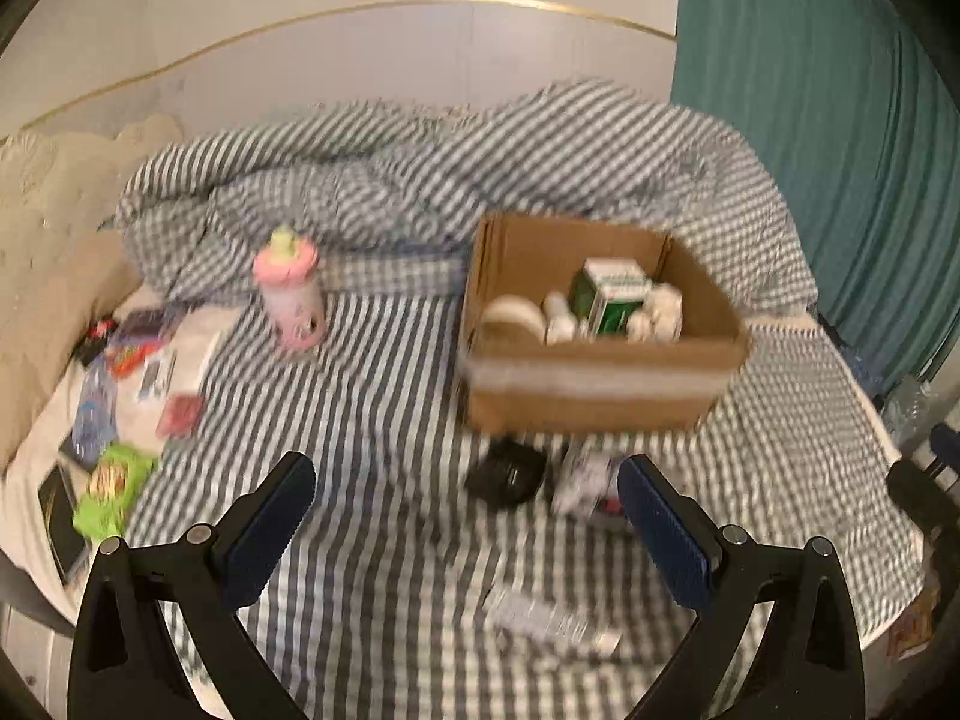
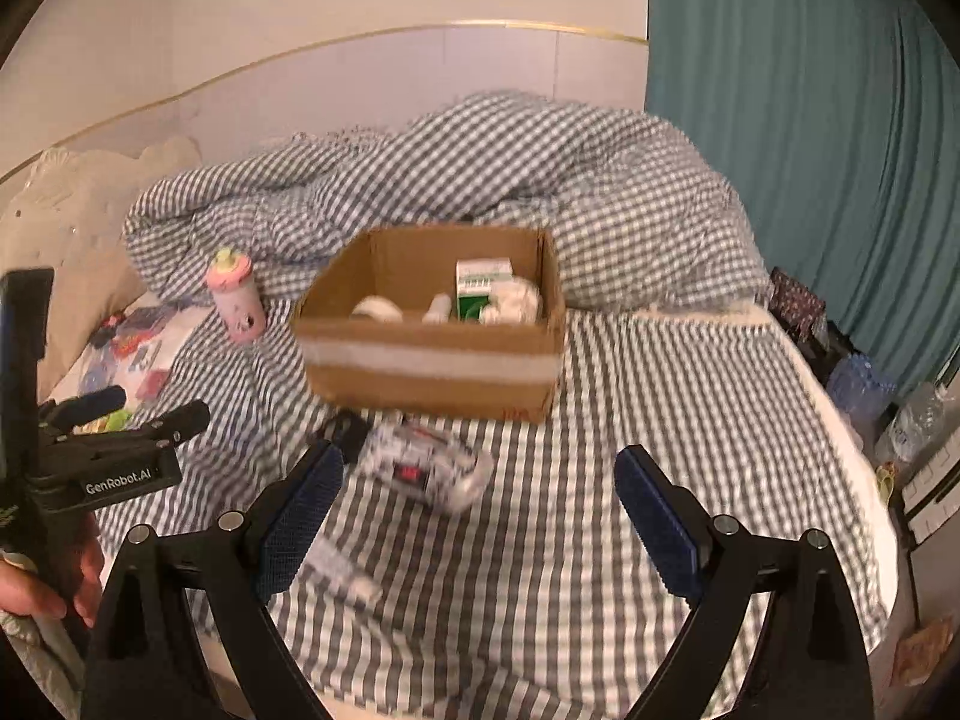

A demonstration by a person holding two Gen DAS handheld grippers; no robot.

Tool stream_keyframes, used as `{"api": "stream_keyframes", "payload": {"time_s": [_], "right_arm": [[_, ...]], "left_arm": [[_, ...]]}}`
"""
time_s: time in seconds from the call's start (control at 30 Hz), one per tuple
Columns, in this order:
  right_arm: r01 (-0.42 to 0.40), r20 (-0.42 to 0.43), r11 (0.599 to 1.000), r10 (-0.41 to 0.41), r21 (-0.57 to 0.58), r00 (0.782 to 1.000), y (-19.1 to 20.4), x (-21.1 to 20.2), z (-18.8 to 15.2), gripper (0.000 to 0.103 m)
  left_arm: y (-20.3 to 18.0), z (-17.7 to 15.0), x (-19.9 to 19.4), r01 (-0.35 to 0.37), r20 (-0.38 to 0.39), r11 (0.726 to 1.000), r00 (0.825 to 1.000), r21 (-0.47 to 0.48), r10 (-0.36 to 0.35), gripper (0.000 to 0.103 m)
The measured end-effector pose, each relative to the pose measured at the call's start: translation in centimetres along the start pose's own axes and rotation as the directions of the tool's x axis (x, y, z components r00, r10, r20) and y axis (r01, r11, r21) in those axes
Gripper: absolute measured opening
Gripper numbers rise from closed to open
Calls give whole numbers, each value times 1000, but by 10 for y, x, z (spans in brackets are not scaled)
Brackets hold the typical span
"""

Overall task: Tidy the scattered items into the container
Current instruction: 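Grasp the silver snack bag with the right gripper while the left gripper grasps the toothpaste tube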

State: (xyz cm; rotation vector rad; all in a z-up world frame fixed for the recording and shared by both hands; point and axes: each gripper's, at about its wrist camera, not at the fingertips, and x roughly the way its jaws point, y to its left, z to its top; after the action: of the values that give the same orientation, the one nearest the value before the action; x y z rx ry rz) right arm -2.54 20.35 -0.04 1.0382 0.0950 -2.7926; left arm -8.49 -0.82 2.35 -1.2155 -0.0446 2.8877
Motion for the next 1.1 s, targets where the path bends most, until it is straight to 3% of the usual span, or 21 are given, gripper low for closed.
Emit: {"api": "stream_keyframes", "payload": {"time_s": [0.23,0.47,0.63,0.77,0.9,1.07,1.1], "right_arm": [[-40,-78,999,42,32,996,-5,23,-32,92],[-37,-118,998,43,54,992,-9,60,-45,92],[-30,-136,1000,31,8,990,-4,93,-49,92],[-32,-173,999,29,-15,984,-2,118,-47,92],[-29,-187,1000,28,-3,982,-8,139,-44,92],[-17,-200,1000,17,-1,980,-18,156,-43,92],[-12,-205,1000,11,-4,979,-19,160,-44,92]], "left_arm": [[9,-54,25,-26,-62,1000,998,-4,26,103],[2,-93,50,29,-126,999,992,-14,-30,103],[-20,-107,73,143,-188,988,970,-65,-153,103],[-42,-110,87,158,-214,987,963,-40,-163,103],[-58,-113,112,173,-300,983,936,-63,-184,103],[-58,-114,152,45,-404,985,908,-168,-111,103],[-58,-112,155,20,-394,984,915,-179,-90,103]]}}
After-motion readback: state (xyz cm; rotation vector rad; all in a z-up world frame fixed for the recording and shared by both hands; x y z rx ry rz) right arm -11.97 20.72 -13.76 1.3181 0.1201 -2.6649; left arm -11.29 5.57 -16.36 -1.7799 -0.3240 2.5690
